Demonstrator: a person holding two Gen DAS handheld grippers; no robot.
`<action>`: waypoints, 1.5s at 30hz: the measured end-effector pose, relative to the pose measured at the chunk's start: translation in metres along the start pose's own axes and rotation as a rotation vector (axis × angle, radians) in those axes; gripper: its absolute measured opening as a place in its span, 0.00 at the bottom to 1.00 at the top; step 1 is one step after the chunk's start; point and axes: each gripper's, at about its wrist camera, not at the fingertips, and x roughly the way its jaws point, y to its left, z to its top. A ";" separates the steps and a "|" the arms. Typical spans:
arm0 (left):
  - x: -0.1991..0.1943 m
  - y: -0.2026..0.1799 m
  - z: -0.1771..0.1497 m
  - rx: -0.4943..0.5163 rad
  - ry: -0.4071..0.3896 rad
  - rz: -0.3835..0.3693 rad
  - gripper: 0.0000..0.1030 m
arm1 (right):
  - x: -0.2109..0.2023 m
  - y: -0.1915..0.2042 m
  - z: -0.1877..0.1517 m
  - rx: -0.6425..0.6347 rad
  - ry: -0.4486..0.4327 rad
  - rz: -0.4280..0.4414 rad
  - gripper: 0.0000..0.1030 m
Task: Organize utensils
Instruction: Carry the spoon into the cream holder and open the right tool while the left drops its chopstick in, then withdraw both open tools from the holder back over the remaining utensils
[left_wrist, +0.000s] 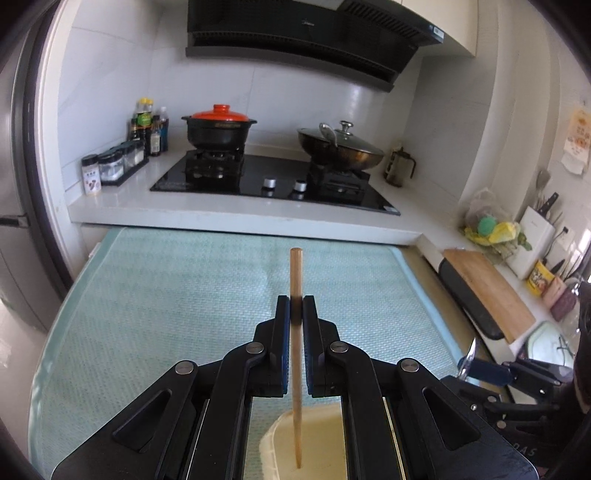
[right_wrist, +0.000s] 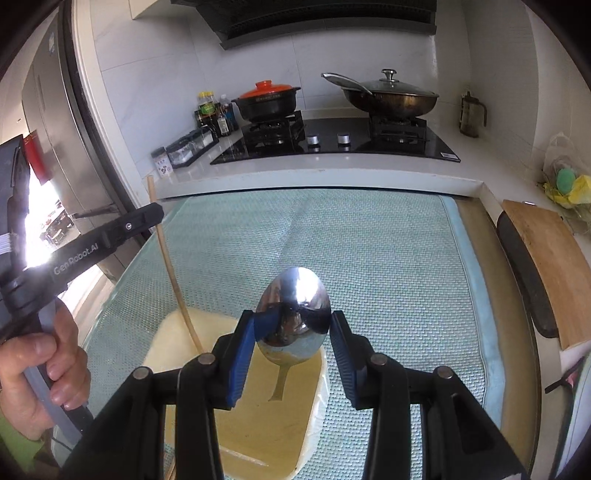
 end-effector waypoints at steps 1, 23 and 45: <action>0.001 0.000 -0.001 0.003 0.006 0.000 0.05 | 0.004 -0.001 0.000 0.000 0.007 -0.006 0.40; -0.195 0.072 -0.066 0.109 -0.008 0.101 0.84 | -0.114 -0.020 -0.057 -0.026 -0.103 -0.004 0.57; -0.259 0.094 -0.280 -0.127 0.187 0.137 0.97 | -0.206 0.024 -0.321 -0.042 -0.139 -0.133 0.62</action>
